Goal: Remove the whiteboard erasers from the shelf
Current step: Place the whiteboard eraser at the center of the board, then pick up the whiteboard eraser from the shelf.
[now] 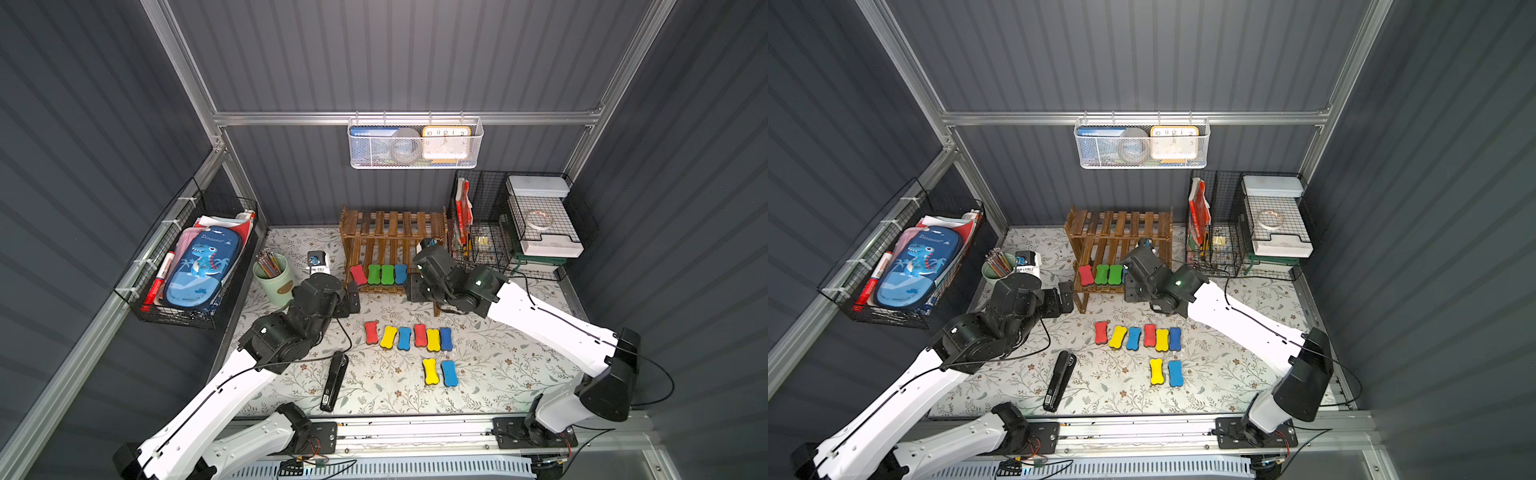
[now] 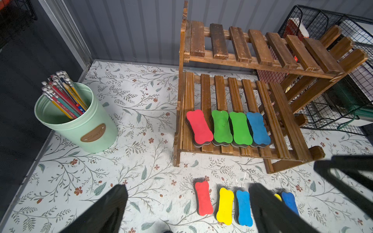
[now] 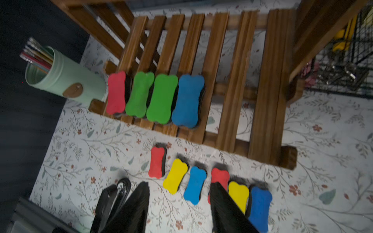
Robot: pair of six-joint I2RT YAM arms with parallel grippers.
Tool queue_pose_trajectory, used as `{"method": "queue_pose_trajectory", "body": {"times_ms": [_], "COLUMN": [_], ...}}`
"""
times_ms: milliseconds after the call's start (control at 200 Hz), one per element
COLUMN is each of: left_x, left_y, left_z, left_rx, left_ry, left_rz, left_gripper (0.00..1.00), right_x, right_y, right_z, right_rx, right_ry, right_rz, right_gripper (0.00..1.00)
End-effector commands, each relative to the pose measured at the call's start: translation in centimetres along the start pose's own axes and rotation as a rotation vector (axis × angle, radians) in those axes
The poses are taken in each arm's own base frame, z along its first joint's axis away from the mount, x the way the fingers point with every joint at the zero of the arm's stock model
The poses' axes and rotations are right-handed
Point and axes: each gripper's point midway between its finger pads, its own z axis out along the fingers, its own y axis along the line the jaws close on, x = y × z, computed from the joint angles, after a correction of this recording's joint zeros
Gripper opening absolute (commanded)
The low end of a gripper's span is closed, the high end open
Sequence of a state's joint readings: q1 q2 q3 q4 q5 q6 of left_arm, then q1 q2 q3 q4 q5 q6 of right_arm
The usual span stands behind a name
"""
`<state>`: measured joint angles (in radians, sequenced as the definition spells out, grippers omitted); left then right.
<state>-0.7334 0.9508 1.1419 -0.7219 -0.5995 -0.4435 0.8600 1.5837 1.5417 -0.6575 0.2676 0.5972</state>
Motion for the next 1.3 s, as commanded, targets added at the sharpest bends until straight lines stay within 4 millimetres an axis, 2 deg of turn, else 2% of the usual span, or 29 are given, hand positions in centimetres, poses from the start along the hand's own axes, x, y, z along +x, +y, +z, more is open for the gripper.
{"method": "queue_pose_trajectory", "body": {"times_ms": [0,235,605,1005,1296], "left_x": [0.2,0.3,0.4,0.5,0.6], "left_y": [0.8,1.1,1.3,1.5,1.6], "left_z": [-0.5,-0.8,-0.9,-0.9,-0.9], "left_rx": [-0.026,-0.024,-0.031,-0.039,-0.04], "left_ry": [0.004,0.0,-0.002,-0.004,-0.001], "left_rz": [-0.008,-0.025,-0.032,-0.029,-0.028], "left_gripper": [0.99,0.99,0.99,0.99,0.99], "right_x": [-2.2,-2.7,-2.4,-1.7,-0.8], "right_y": [-0.9,-0.8,-1.0,-0.8,-1.9], "right_z": [2.5,5.4,8.3,9.7,10.6], "right_rx": [0.093,0.121,0.13,0.105,0.123], "right_ry": [-0.074,-0.085,-0.055,-0.017,0.01], "right_rz": [-0.028,-0.027,0.007,0.025,0.057], "right_gripper": [0.53,0.55,0.55,0.54,0.51]}}
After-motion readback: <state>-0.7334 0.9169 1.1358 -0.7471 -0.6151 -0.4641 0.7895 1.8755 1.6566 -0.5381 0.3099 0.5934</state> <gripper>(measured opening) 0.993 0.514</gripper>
